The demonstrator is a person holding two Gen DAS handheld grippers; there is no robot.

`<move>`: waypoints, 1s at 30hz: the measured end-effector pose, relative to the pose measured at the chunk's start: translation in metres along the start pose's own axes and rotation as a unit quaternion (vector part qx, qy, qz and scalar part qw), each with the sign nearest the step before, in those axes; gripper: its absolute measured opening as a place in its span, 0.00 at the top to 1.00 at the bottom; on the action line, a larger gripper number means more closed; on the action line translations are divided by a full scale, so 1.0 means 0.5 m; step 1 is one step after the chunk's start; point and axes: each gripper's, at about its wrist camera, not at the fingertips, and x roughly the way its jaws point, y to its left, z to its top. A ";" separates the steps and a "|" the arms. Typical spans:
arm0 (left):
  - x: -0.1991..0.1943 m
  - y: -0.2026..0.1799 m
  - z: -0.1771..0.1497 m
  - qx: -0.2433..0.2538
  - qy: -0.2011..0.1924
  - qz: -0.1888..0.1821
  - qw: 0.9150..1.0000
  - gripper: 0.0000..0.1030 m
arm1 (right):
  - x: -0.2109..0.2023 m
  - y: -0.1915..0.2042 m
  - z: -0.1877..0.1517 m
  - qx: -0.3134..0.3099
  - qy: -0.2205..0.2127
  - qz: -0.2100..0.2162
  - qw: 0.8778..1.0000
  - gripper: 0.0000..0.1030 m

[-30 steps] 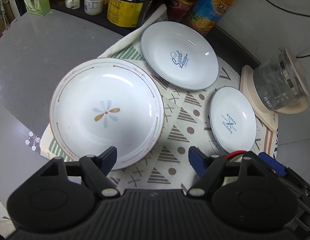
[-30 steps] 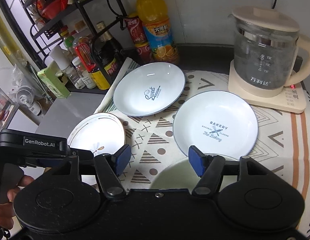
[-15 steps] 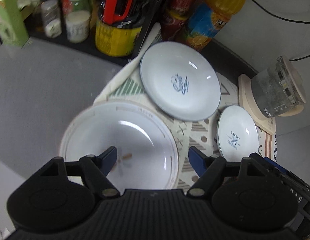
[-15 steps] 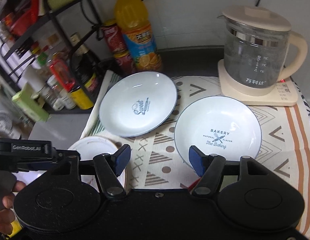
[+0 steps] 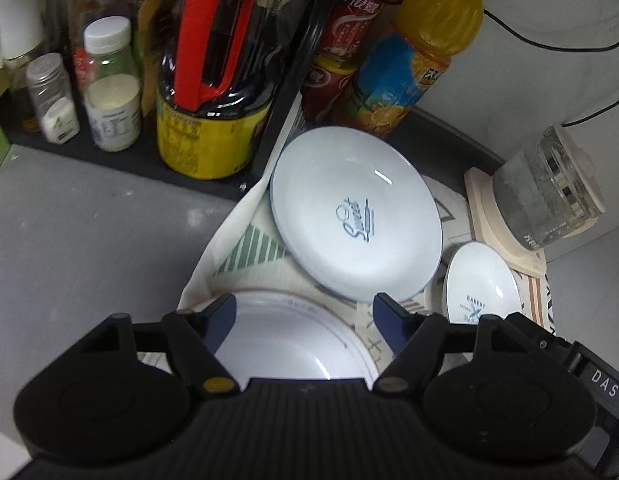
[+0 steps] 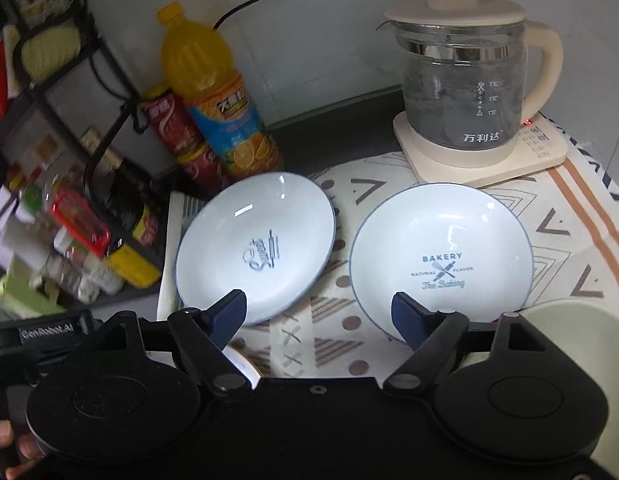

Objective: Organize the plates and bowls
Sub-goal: 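Move both open grippers to the rim of the white 'Sweet' plate, then close both grippers on the 'Sweet' plate rim and lift it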

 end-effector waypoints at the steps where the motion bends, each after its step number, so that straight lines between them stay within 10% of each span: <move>1: 0.003 0.002 0.004 0.000 -0.003 -0.004 1.000 0.29 | 0.003 0.001 -0.001 0.009 -0.006 0.001 1.000 0.23; 30: 0.205 0.053 0.043 -0.070 0.013 -0.037 0.997 0.68 | 0.251 0.002 -0.026 0.151 0.047 0.009 0.987 0.53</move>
